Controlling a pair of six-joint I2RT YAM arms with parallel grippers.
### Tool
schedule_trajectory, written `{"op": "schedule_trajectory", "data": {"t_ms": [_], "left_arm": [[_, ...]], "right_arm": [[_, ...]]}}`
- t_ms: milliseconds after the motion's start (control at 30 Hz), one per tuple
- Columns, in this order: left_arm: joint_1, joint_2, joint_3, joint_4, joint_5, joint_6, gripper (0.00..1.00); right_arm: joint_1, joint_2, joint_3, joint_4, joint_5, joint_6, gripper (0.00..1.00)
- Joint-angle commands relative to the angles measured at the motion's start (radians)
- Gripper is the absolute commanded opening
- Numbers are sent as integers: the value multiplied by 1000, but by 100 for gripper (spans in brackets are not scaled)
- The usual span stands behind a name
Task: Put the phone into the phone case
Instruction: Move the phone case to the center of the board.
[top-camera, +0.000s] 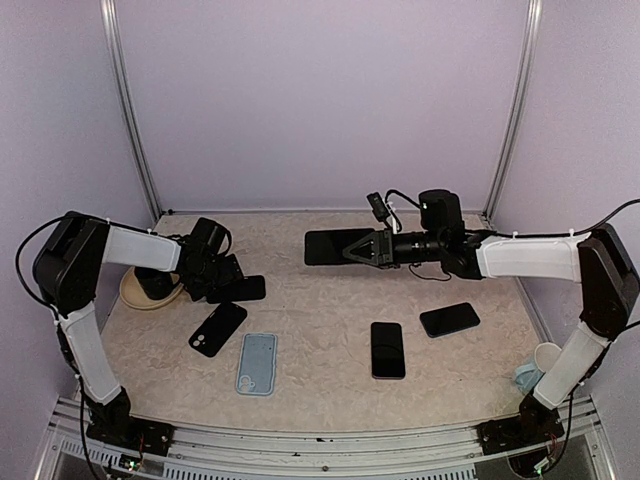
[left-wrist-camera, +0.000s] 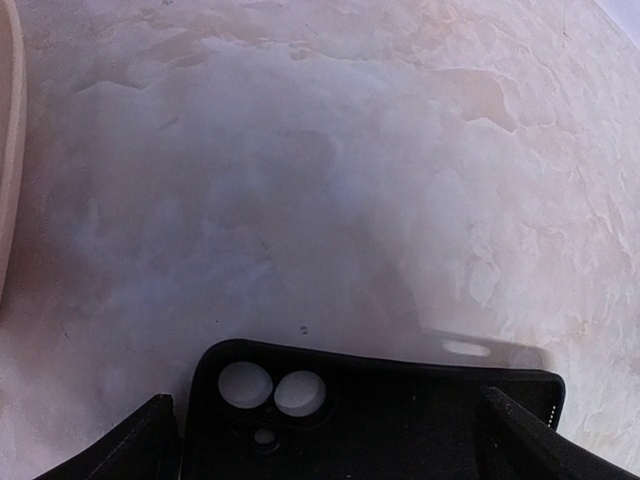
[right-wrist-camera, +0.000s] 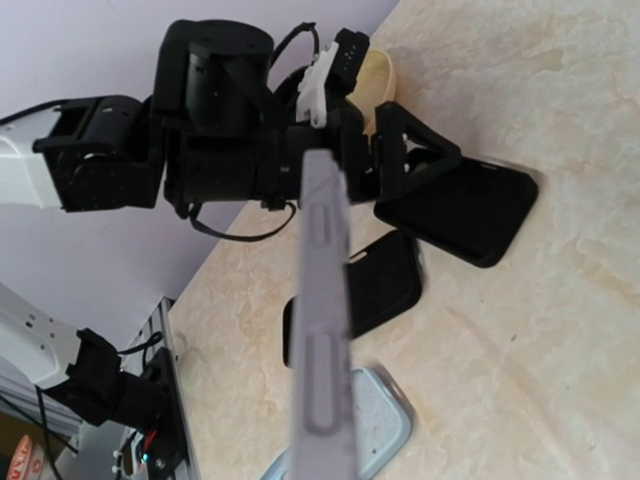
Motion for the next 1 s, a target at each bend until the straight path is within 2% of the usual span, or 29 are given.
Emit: {"op": "schedule_trajectory", "data": {"t_ms": [0, 533, 967], "left_arm": [[2, 21, 6, 50, 58, 16, 99], [-56, 70, 28, 154, 179, 45, 99], [-136, 123, 68, 239, 254, 62, 99]], "right_arm": [[-4, 14, 55, 16, 7, -7, 0], [-4, 81, 118, -62, 50, -8, 0], [-32, 138, 146, -121, 51, 56, 0]]}}
